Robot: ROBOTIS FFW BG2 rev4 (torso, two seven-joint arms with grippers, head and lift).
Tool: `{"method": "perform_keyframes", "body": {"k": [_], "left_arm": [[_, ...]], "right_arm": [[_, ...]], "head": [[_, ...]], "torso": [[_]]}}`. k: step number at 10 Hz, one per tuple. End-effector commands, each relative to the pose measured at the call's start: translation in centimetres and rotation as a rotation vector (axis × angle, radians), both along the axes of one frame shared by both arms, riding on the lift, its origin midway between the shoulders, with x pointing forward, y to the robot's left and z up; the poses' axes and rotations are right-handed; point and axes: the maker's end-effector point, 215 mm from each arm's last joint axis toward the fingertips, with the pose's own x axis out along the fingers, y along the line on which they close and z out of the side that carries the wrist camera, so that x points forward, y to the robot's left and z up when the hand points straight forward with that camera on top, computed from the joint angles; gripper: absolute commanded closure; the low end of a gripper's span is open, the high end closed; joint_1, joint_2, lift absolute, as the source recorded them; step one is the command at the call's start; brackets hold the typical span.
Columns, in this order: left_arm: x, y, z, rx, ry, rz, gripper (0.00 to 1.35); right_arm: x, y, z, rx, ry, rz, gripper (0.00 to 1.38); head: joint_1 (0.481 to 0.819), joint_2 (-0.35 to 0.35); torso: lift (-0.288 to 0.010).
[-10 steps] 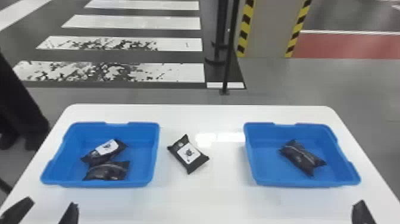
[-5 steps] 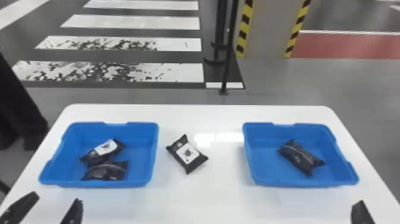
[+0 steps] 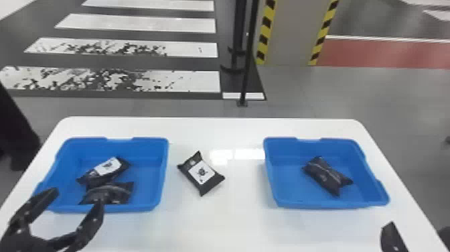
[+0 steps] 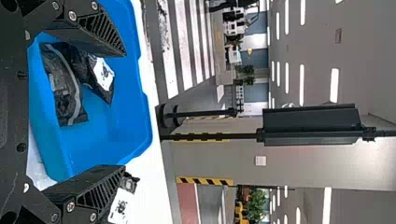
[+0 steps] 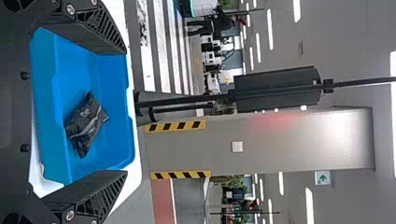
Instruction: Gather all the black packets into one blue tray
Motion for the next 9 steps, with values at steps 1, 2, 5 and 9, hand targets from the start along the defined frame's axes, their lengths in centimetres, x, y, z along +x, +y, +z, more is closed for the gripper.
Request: {"method": "perform_keyframes", "body": {"k": [1, 2, 5, 9], "left_arm": [[2.6, -1.2, 0.0, 0.002, -0.011, -0.023, 0.18], [4.1, -2.7, -0.5, -0.009, -0.006, -0.056, 0.18], [8.8, -9.5, -2.2, -0.085, 0.016, -0.187, 0.18], [10.9, -18.6, -4.5, -0.103, 0.141, -0.358, 0.18]], "right_arm": [[0.1, 0.0, 0.1, 0.005, -0.003, -0.001, 0.11], [0.0, 0.0, -0.1, 0.005, -0.001, -0.002, 0.11], [0.1, -0.1, -0.1, 0.011, -0.002, -0.004, 0.11], [-0.1, -0.2, -0.3, 0.021, 0.0, -0.008, 0.11]], "head": [[0.695, -0.076], [0.695, -0.081], [0.695, -0.151], [0.695, -0.27]], "torso": [[-0.11], [-0.11], [-0.11], [-0.11]]}}
